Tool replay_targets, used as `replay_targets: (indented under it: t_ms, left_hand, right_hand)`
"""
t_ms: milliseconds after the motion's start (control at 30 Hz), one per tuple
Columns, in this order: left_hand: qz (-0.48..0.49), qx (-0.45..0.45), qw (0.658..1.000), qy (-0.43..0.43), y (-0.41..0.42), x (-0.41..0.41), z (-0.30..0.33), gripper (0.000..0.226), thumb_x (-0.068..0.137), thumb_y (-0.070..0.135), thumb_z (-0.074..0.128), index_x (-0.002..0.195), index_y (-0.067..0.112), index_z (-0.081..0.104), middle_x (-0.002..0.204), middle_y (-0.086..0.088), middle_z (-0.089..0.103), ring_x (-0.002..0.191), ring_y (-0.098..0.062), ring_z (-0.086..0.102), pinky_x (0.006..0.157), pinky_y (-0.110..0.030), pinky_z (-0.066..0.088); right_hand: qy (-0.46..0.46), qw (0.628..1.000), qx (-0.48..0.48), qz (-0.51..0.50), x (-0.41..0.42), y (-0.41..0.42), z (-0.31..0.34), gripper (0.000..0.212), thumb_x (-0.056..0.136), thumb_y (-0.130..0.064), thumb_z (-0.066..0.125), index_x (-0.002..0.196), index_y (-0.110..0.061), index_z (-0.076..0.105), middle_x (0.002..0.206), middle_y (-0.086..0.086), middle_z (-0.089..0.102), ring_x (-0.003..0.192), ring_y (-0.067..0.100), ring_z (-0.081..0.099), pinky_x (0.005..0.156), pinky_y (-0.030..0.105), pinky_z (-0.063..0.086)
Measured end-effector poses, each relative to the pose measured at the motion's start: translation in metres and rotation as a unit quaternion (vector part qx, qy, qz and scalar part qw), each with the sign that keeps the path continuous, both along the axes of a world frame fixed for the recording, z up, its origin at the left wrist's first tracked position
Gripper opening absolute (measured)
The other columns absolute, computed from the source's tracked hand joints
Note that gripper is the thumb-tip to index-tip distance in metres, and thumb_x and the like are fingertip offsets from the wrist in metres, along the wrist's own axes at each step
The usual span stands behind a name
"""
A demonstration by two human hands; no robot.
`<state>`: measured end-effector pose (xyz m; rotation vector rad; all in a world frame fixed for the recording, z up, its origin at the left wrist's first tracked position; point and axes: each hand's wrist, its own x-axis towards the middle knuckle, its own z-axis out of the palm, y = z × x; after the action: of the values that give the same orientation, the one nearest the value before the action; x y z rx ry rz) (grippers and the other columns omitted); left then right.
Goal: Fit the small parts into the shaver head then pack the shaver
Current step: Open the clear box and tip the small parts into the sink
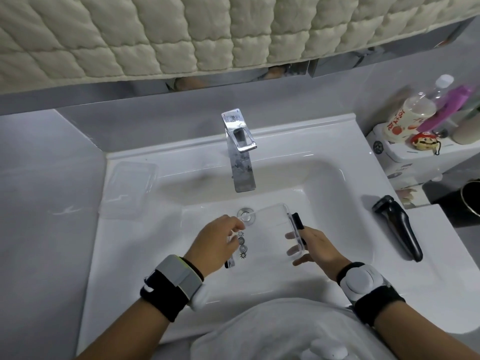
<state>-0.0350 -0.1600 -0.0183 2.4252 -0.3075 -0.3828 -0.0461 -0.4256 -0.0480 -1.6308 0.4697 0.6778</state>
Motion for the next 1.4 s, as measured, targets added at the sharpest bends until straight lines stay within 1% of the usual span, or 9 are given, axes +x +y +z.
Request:
replay_targets:
  t_ms: [167,267,367,567,733,900,1067,1267,1400]
  left_hand:
    - [-0.178,0.25,0.95,0.054,-0.027,0.006,0.0,0.04,0.086,0.001,0.05,0.125,0.009,0.052,0.127,-0.008,0.05,0.098,-0.032,0.059,0.079,-0.038,0.047]
    - [-0.208,0.338,0.915,0.075,-0.04,0.005,-0.001,0.03,0.084,-0.003,0.053,0.113,0.003,0.051,0.119,-0.015,0.049,0.092,-0.036,0.06,0.065,-0.038,0.041]
    - [-0.226,0.388,0.891,0.065,-0.051,0.004,-0.005,0.023,0.088,-0.002,0.05,0.111,0.003,0.053,0.117,-0.017,0.054,0.099,-0.035,0.059,0.07,-0.037,0.038]
    - [-0.245,0.405,0.877,0.078,-0.049,0.009,-0.015,0.02,0.092,0.003,0.05,0.112,0.002,0.054,0.118,-0.018,0.054,0.101,-0.035,0.058,0.072,-0.038,0.041]
    - [-0.252,0.382,0.883,0.107,-0.043,0.006,-0.02,0.041,0.078,-0.001,0.066,0.115,0.003,0.049,0.121,-0.016,0.047,0.099,-0.036,0.057,0.07,-0.041,0.043]
    - [-0.257,0.371,0.89,0.068,-0.039,0.005,-0.031,0.036,0.08,-0.001,0.059,0.113,0.003,0.047,0.114,-0.017,0.054,0.099,-0.035,0.055,0.069,-0.038,0.036]
    - [-0.207,0.411,0.887,0.042,-0.042,-0.003,-0.042,0.029,0.088,0.007,0.055,0.116,0.005,0.046,0.114,-0.014,0.057,0.1,-0.031,0.058,0.077,-0.037,0.043]
    - [-0.217,0.429,0.876,0.038,-0.042,-0.005,-0.051,0.022,0.09,0.008,0.054,0.112,0.007,0.056,0.119,-0.014,0.052,0.103,-0.03,0.056,0.079,-0.036,0.044]
    - [-0.221,0.391,0.893,0.026,-0.037,-0.006,-0.056,0.023,0.091,0.012,0.052,0.114,0.008,0.052,0.118,-0.013,0.051,0.101,-0.031,0.054,0.077,-0.037,0.039]
  right_hand:
    - [-0.008,1.0,0.005,0.024,0.0,0.003,0.004,0.04,0.107,-0.033,0.041,0.11,-0.002,0.065,0.116,0.02,0.063,0.085,0.027,0.069,0.062,0.038,0.061]
    - [-0.015,0.999,0.002,0.047,0.0,0.005,0.004,0.036,0.106,-0.024,0.042,0.11,0.006,0.062,0.117,0.034,0.06,0.081,0.025,0.066,0.061,0.038,0.061]
    - [-0.015,0.999,0.013,0.05,0.0,0.005,0.004,0.036,0.104,-0.021,0.044,0.111,0.011,0.059,0.108,0.029,0.06,0.078,0.023,0.066,0.06,0.038,0.06]
    - [0.0,0.997,0.033,0.064,-0.001,0.004,0.002,0.032,0.101,-0.015,0.042,0.104,0.01,0.061,0.094,0.014,0.063,0.078,0.026,0.063,0.058,0.037,0.057]
    - [-0.003,0.997,0.024,0.071,0.0,0.006,0.003,0.032,0.098,-0.015,0.044,0.103,0.014,0.058,0.09,0.013,0.058,0.079,0.028,0.059,0.057,0.037,0.057]
    - [0.001,0.997,0.032,0.065,-0.001,0.007,0.004,0.03,0.099,-0.014,0.045,0.099,0.011,0.06,0.081,0.009,0.058,0.08,0.029,0.06,0.059,0.037,0.057]
    - [0.0,0.997,0.038,0.072,-0.001,0.009,0.008,0.021,0.098,-0.014,0.045,0.085,-0.007,0.059,0.079,0.006,0.055,0.082,0.029,0.059,0.063,0.038,0.058]
    - [0.001,0.997,0.039,0.065,-0.002,0.01,0.011,0.021,0.098,-0.013,0.045,0.083,-0.005,0.059,0.08,0.013,0.054,0.081,0.03,0.055,0.062,0.039,0.057]
    - [0.001,0.997,0.045,0.06,-0.002,0.009,0.012,0.022,0.098,-0.012,0.046,0.082,-0.005,0.059,0.081,0.014,0.054,0.082,0.03,0.055,0.062,0.039,0.057]
